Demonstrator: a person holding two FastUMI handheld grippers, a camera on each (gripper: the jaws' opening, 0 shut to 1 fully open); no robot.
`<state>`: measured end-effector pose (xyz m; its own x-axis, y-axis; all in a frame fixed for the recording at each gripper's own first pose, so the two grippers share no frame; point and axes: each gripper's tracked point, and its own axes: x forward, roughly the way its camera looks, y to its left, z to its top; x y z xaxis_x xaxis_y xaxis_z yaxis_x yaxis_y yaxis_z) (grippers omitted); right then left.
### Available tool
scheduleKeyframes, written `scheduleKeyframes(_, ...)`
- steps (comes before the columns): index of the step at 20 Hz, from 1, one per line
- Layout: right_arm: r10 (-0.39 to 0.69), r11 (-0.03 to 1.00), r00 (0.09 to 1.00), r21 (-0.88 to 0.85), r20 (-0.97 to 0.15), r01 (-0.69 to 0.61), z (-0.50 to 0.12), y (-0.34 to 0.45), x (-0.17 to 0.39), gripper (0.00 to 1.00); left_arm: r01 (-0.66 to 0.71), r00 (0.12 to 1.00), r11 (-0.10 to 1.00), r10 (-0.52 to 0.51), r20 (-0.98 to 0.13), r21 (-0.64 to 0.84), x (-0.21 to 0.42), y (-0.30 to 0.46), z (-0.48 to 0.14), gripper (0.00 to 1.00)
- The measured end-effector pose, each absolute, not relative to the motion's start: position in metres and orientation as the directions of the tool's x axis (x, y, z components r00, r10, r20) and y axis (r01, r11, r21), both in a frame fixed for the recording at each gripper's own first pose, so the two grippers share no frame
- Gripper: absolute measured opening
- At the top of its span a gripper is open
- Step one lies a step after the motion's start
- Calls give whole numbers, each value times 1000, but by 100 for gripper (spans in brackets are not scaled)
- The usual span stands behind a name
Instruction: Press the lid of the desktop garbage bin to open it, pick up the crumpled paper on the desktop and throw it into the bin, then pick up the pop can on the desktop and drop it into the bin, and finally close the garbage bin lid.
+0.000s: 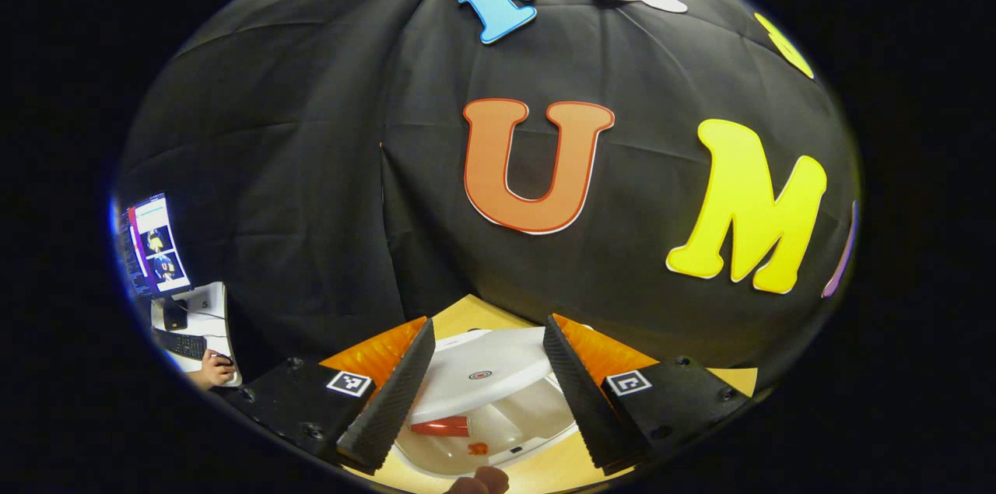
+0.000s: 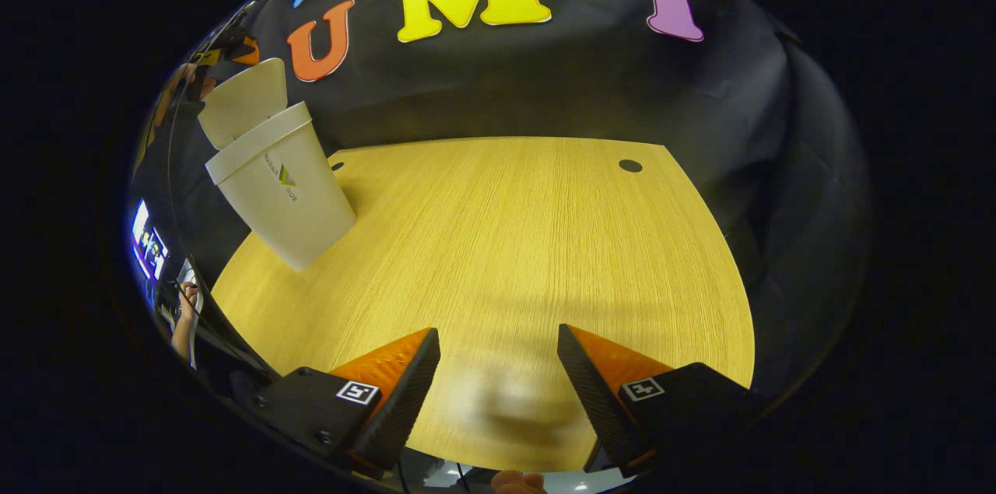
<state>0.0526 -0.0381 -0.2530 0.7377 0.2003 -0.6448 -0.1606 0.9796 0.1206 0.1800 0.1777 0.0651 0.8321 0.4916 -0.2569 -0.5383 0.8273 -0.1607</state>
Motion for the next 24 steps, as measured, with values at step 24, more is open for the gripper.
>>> scheduleKeyframes(24,298,954,690,199,-659,-222,-286,-53,77,97,-600,752,796,529,-394,-77,178,127,-47,89)
